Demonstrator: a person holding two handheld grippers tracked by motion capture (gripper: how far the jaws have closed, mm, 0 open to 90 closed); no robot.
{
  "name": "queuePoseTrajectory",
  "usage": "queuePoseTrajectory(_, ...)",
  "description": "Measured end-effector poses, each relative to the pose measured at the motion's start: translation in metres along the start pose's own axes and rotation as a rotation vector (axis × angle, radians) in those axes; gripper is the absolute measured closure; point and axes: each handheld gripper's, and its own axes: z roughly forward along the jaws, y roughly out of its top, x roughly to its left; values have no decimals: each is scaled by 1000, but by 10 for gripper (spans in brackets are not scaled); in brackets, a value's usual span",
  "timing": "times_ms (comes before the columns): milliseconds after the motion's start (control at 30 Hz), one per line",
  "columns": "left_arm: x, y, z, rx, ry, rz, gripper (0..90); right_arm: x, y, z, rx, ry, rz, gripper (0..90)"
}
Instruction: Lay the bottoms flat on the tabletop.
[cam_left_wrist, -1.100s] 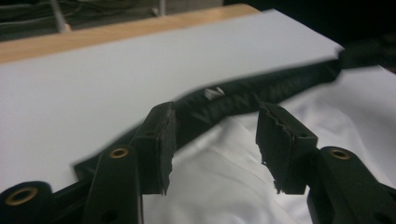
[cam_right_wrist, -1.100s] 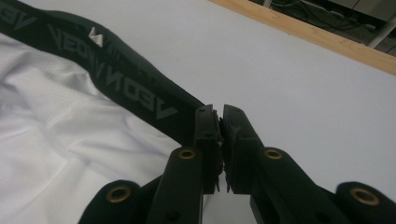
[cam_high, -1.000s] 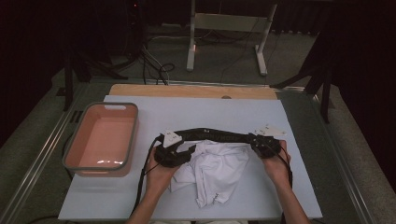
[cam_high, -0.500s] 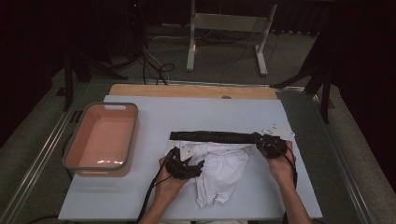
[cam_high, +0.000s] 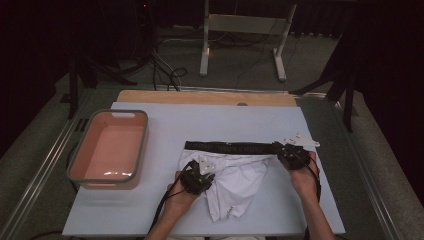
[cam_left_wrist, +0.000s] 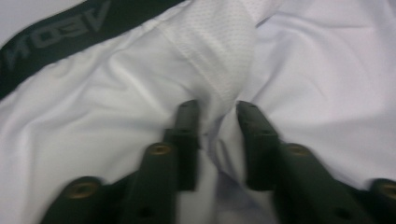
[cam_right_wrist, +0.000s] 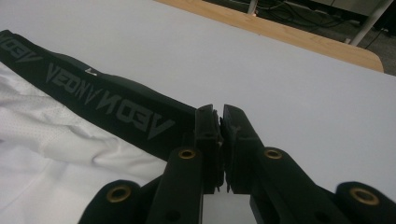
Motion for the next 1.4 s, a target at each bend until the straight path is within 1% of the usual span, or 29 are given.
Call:
queuePoseTrajectory(33,0,0,0,0,0,0,785,0,0,0,0,2,1,848)
queuePoseTrajectory(67,3,-1,-2,-6,-31,-27,785,0,0,0,0,2,1,848)
queuePoseTrajectory(100,3,-2,-5,-8,-62,-36,825,0,0,-1,2,3,-1,849)
queuePoseTrajectory(167,0,-5,-8,-5,-82,-20,837,0,-1,-2,-2,-1,6,848)
queuePoseTrajectory(200,-3,-7,-11,-1,-112,-9,840,0,-1,-3,1,5,5,849)
queuePoseTrajectory(233,-3,-7,-11,-1,-112,-9,840,0,-1,-3,1,5,5,849)
queuePoseTrajectory(333,-8,-13,-17,4,-155,13,842,1,-3,-5,8,8,10,849)
queuePoseTrajectory(400,-10,-14,-18,1,-156,15,842,0,-4,-6,7,8,3,849)
queuePoseTrajectory(567,-12,-18,-22,-11,-185,2,844,3,-3,-8,3,8,2,849)
queuePoseTrajectory(633,-13,-19,-24,-13,-202,-5,845,4,-3,-9,7,8,6,849)
queuePoseTrajectory(667,-15,-21,-26,-18,-227,-13,845,3,-4,-9,10,11,1,849)
queuePoseTrajectory(700,-15,-21,-26,-18,-227,-13,845,3,-4,-9,10,11,1,849)
queuePoseTrajectory(833,-23,-25,-32,-16,-260,20,845,4,-4,-11,12,11,6,850)
queuePoseTrajectory(900,-27,-26,-35,-15,-292,26,845,4,-5,-11,15,14,4,851)
queuePoseTrajectory(933,-30,-26,-38,-4,-307,45,841,5,-5,-11,22,20,5,851)
queuePoseTrajectory(967,-30,-26,-38,-4,-307,45,827,5,-5,-11,22,20,5,851)
queuePoseTrajectory(1000,-27,-24,-43,-35,-306,34,769,6,-6,-10,25,20,-1,852)
queuePoseTrajectory(1033,-27,-24,-43,-35,-306,34,717,6,-6,-10,25,20,-1,852)
queuePoseTrajectory(1067,-19,-20,-49,-92,-307,-12,671,6,-7,-8,31,19,-3,852)
queuePoseTrajectory(1100,-19,-20,-49,-92,-307,-12,627,6,-7,-8,31,19,-3,852)
queuePoseTrajectory(1133,-8,-16,-56,-133,-258,-40,567,5,-8,-6,37,16,1,852)
queuePoseTrajectory(1167,-8,-16,-56,-133,-258,-40,542,5,-8,-6,37,16,1,852)
queuePoseTrajectory(1200,3,-13,-60,-156,-209,-72,520,4,-9,-4,44,8,9,852)
queuePoseTrajectory(1233,3,-13,-60,-156,-209,-72,494,4,-9,-4,44,8,9,852)
queuePoseTrajectory(1267,13,-12,-63,-163,-140,-86,462,2,-11,-3,51,-7,2,852)
queuePoseTrajectory(1300,13,-12,-63,-163,-140,-86,444,2,-11,-3,51,-7,2,852)
queuePoseTrajectory(1333,22,-12,-64,-163,-102,-122,427,2,-12,-2,60,-23,-7,851)
queuePoseTrajectory(1367,22,-12,-64,-163,-102,-122,416,2,-12,-2,60,-23,-7,851)
queuePoseTrajectory(1400,27,-12,-64,-168,-82,-139,416,2,-12,-2,62,-31,-6,852)
